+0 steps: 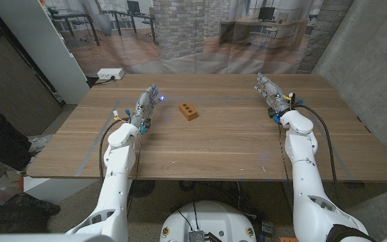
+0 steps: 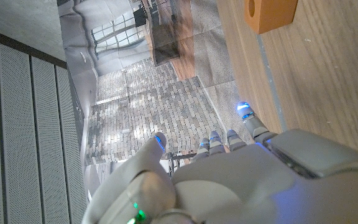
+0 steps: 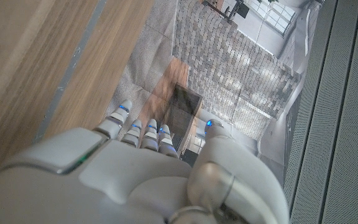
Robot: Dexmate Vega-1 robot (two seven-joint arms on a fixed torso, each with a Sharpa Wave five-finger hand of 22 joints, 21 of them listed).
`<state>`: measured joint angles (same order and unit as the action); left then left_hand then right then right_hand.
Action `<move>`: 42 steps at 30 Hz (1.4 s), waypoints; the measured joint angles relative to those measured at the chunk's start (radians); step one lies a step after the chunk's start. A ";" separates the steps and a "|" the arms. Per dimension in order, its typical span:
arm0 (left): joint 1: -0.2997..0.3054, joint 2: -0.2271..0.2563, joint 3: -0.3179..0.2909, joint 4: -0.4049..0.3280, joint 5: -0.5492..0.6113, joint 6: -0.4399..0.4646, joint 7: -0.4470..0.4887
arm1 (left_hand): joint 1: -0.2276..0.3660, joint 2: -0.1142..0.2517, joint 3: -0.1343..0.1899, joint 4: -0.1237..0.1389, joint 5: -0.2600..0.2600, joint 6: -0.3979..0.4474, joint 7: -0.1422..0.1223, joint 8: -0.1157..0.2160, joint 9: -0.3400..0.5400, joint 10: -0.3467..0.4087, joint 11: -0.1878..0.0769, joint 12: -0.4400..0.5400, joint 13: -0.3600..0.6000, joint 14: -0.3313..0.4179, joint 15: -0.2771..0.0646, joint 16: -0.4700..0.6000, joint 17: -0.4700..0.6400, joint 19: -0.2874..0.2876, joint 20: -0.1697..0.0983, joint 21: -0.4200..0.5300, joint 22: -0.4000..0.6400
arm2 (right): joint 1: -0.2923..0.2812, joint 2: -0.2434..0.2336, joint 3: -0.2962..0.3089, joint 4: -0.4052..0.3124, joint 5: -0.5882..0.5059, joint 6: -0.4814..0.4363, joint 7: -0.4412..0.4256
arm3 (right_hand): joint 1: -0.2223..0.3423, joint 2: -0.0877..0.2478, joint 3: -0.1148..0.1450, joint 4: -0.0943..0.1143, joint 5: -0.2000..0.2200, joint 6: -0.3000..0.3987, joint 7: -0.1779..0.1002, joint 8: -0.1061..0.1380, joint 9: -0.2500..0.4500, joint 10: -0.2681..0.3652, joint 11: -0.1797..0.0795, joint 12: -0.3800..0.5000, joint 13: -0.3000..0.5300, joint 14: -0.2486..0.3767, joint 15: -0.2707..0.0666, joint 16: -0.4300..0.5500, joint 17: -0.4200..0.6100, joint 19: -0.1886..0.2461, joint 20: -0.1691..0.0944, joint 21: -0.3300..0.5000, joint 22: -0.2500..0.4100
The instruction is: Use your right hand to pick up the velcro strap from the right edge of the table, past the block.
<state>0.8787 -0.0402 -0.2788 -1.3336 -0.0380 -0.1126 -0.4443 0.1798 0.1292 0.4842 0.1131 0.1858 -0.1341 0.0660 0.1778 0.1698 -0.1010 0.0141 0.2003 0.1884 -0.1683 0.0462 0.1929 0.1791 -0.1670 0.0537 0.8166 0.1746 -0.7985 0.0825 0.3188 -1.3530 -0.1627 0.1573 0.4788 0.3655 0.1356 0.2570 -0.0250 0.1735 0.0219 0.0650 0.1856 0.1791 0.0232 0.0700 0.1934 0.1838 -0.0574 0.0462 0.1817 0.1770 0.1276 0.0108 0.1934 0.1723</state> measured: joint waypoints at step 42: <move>-0.027 -0.016 -0.020 0.034 0.023 -0.002 -0.010 | 0.000 0.000 0.000 0.000 0.000 0.000 0.000 0.000 0.000 0.000 0.000 0.000 0.000 0.000 0.000 0.000 0.000 0.000 0.000 -0.008 0.000 | 0.084 -0.048 0.008 0.039 -0.136 0.066 -0.034 | 0.021 0.011 0.015 -0.023 0.000 0.018 -0.001 0.008 0.000 0.018 0.003 0.000 0.000 0.004 -0.004 0.000 0.000 0.004 -0.004 0.000 0.000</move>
<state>0.8512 -0.0564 -0.2992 -1.2991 -0.0150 -0.1149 -0.4546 0.1798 0.1292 0.4841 0.1131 0.1858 -0.1341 0.0660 0.1777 0.1697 -0.1009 0.0141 0.2003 0.1883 -0.1682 0.0461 0.1929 0.1789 -0.1670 0.0537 0.8090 0.1745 -0.7143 0.0344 0.3265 -1.3140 -0.2988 0.2229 0.4452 0.3864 0.1464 0.2721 -0.0484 0.1735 0.0396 0.0642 0.1935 0.1790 0.0416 0.0733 0.1934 0.1837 -0.0534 0.0424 0.1817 0.1770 0.1313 0.0071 0.1934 0.1725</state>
